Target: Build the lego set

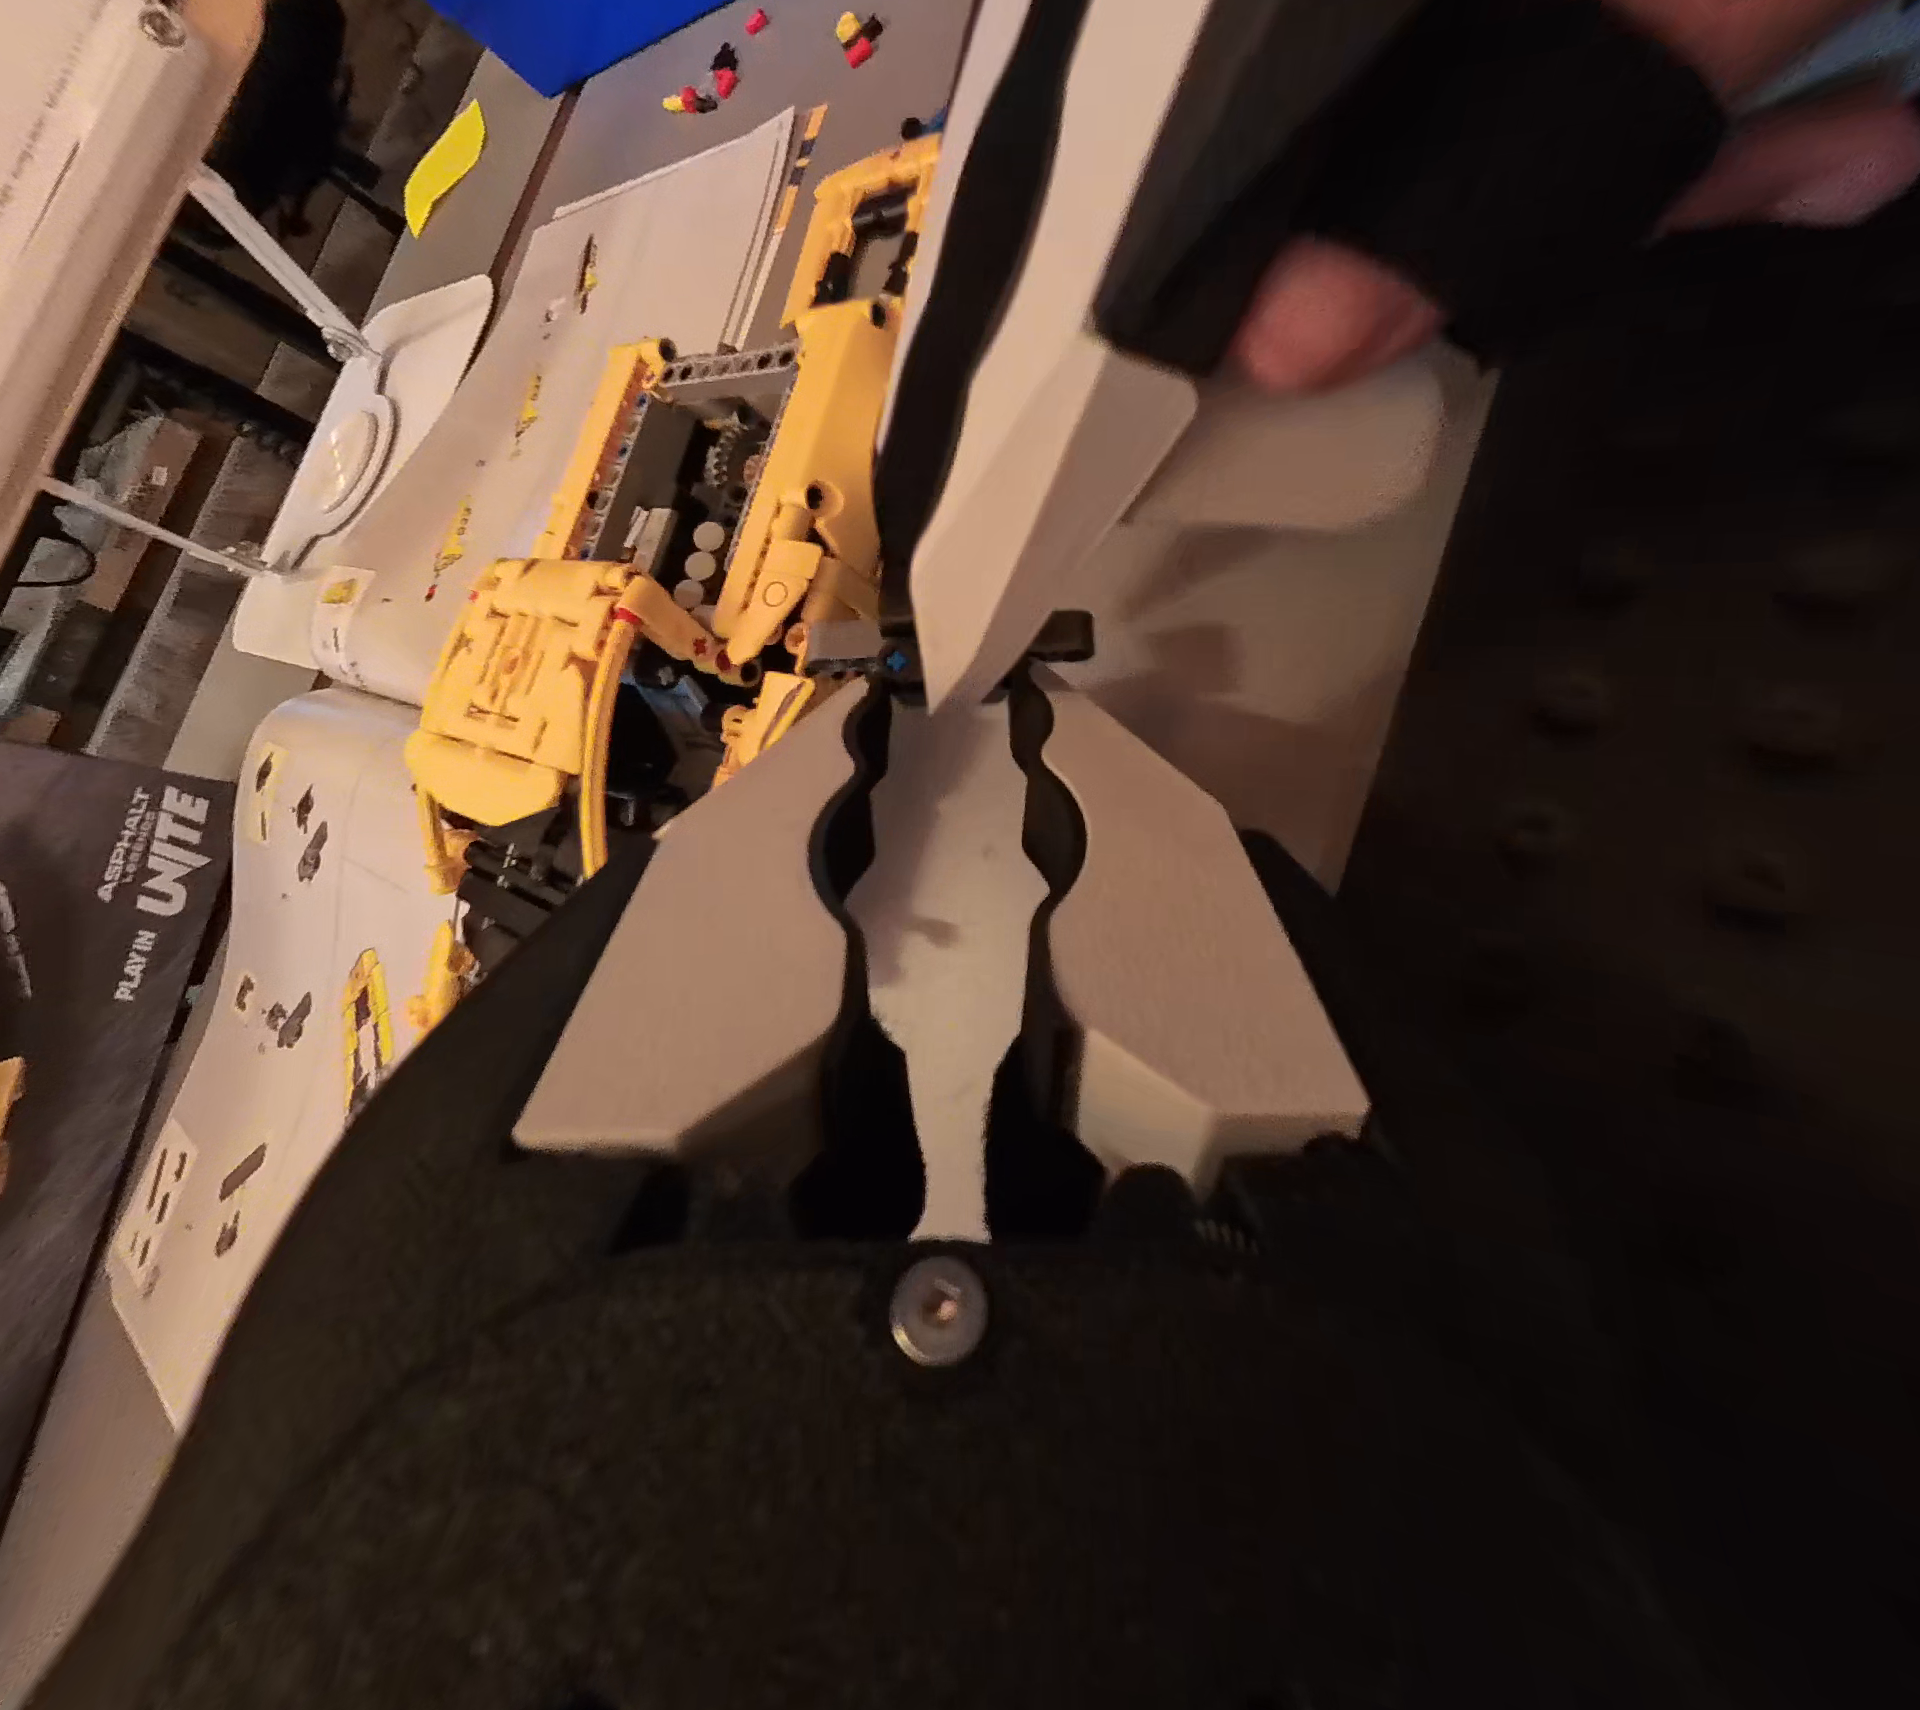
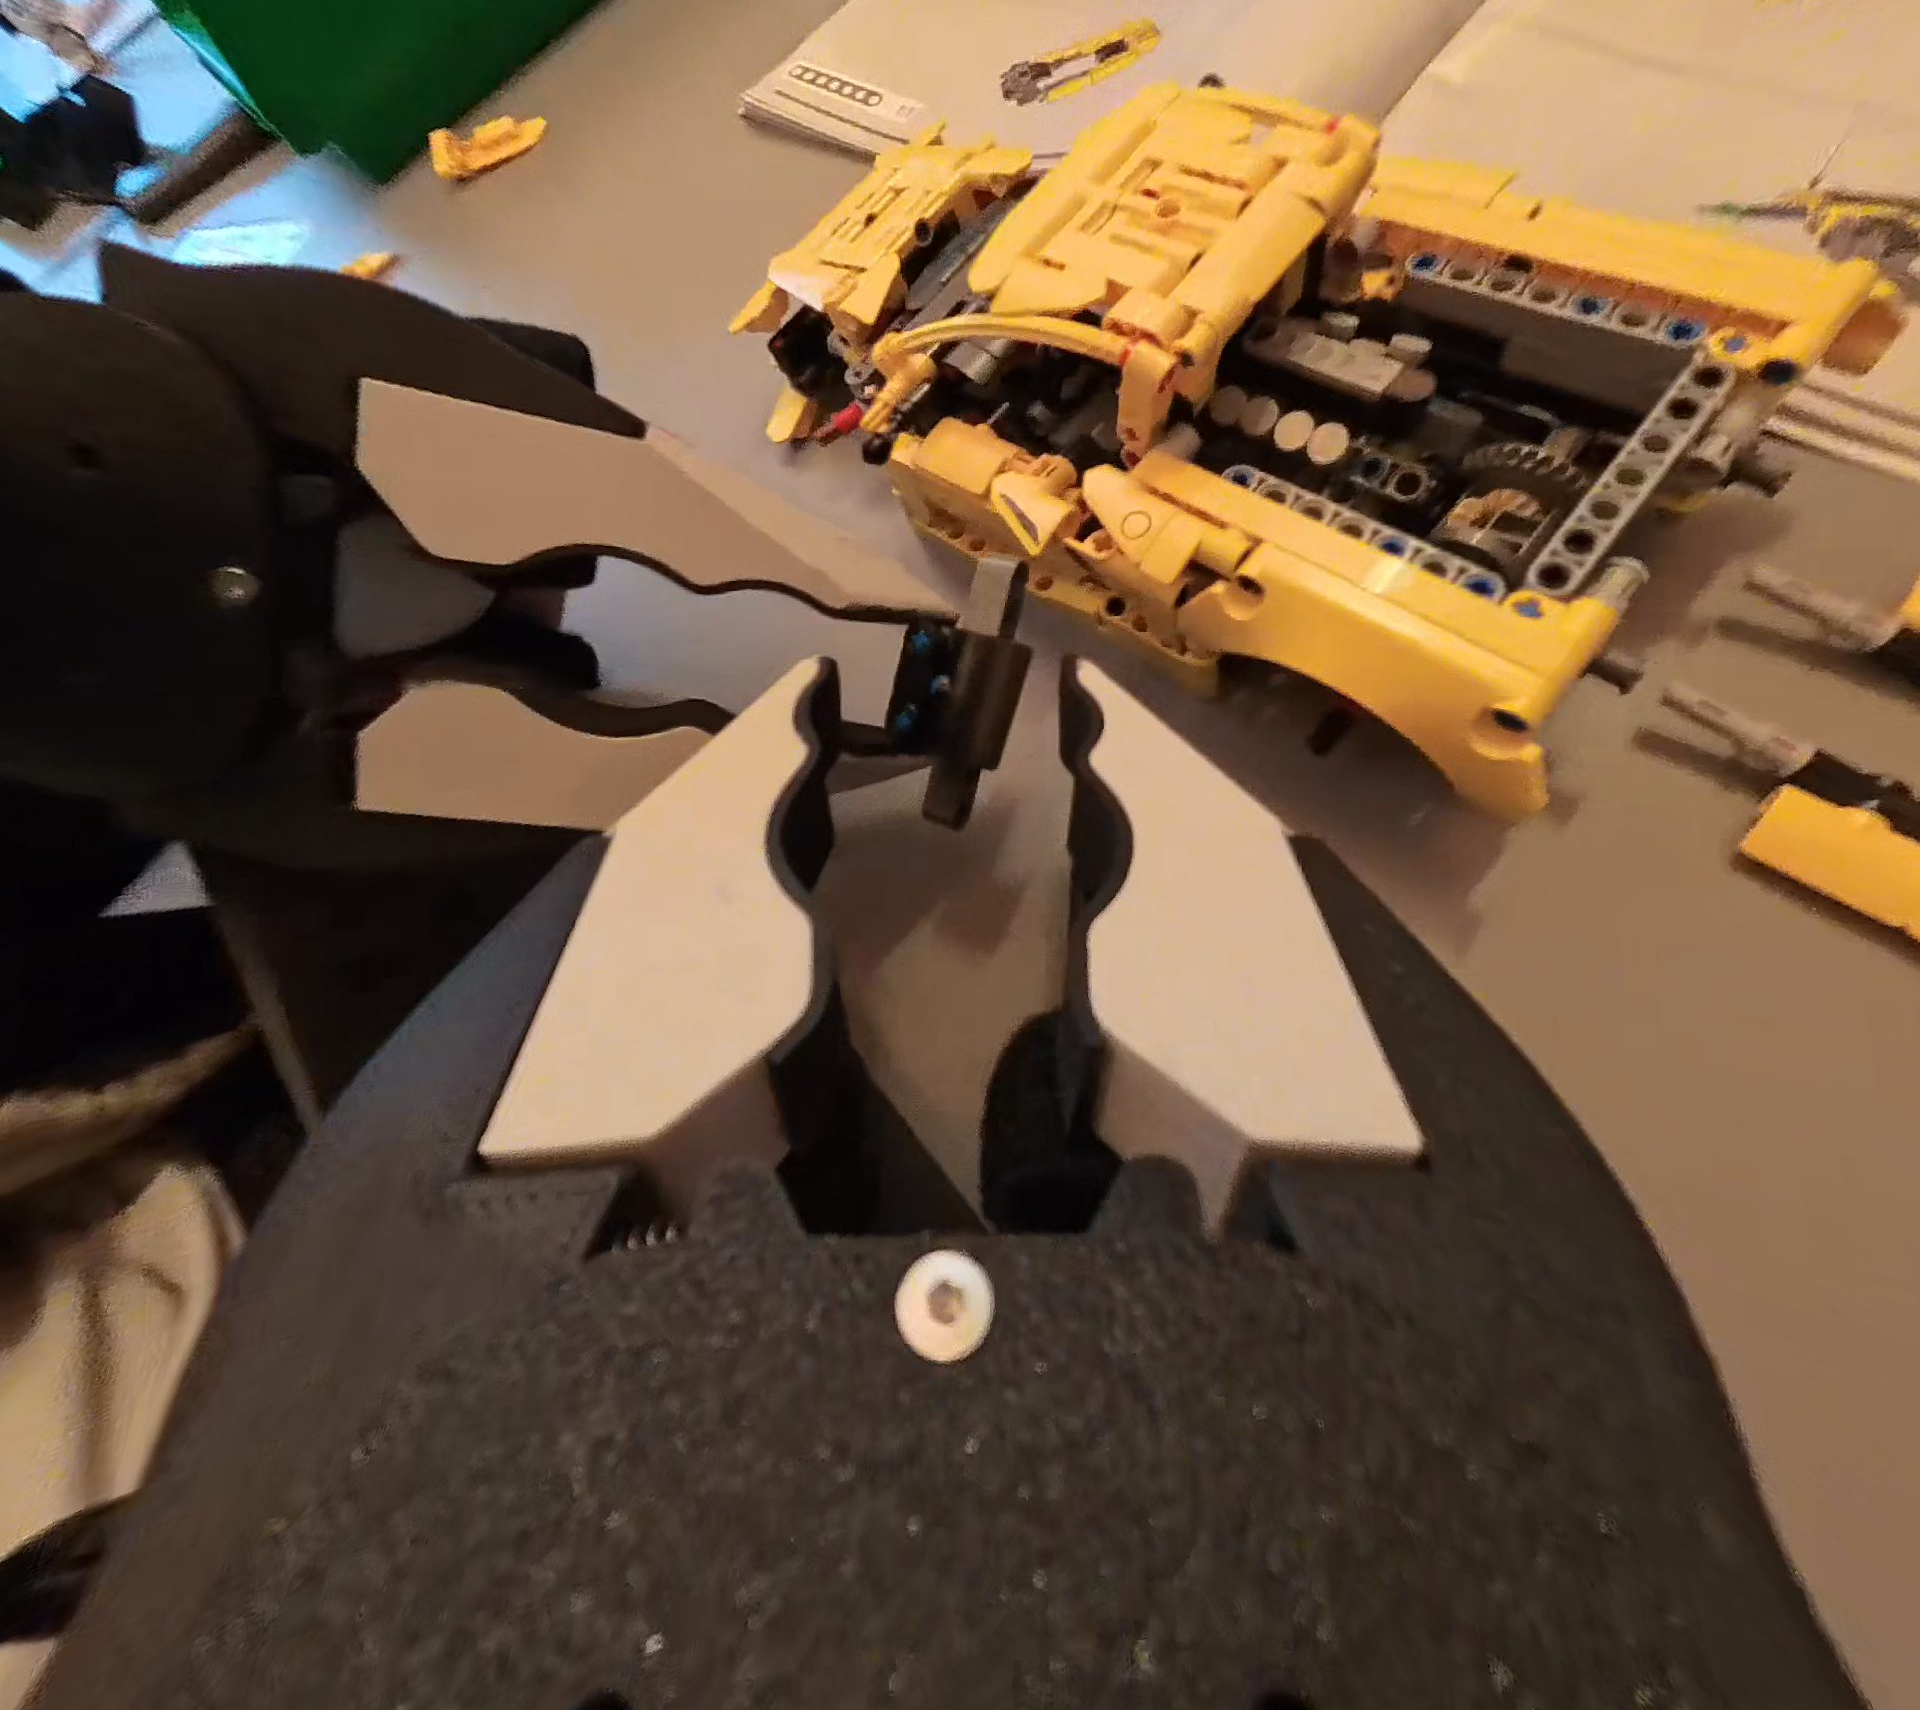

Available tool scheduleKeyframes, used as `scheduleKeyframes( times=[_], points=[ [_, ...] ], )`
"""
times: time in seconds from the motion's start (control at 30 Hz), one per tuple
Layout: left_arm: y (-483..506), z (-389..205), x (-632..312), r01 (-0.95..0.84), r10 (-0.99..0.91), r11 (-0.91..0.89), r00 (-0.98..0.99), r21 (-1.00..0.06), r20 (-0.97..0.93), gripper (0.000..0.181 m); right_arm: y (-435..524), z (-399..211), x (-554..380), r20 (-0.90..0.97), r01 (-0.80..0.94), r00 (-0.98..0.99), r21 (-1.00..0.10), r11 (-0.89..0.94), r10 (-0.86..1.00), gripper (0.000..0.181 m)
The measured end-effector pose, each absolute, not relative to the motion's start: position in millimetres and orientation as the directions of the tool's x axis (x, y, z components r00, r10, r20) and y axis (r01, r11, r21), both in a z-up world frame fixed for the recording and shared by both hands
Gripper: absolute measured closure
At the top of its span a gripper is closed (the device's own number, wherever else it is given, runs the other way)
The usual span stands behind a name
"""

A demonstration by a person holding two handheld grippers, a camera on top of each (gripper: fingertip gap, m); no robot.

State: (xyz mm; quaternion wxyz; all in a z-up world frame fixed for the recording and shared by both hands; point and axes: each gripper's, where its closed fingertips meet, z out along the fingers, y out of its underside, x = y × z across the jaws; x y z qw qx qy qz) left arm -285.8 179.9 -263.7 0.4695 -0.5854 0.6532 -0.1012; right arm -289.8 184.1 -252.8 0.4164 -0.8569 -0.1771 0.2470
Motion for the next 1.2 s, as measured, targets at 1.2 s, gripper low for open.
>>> scheduleKeyframes(
  times=[1.2],
  points=[
    [305.3,-221.2,-414.3,-0.380,-0.756,-0.221,0.649,-0.898,-0.088,0.159,267.2,-167.0,-242.4,-0.120,0.113,0.773,-0.940,-0.321,0.623,0.136]
  ],
)
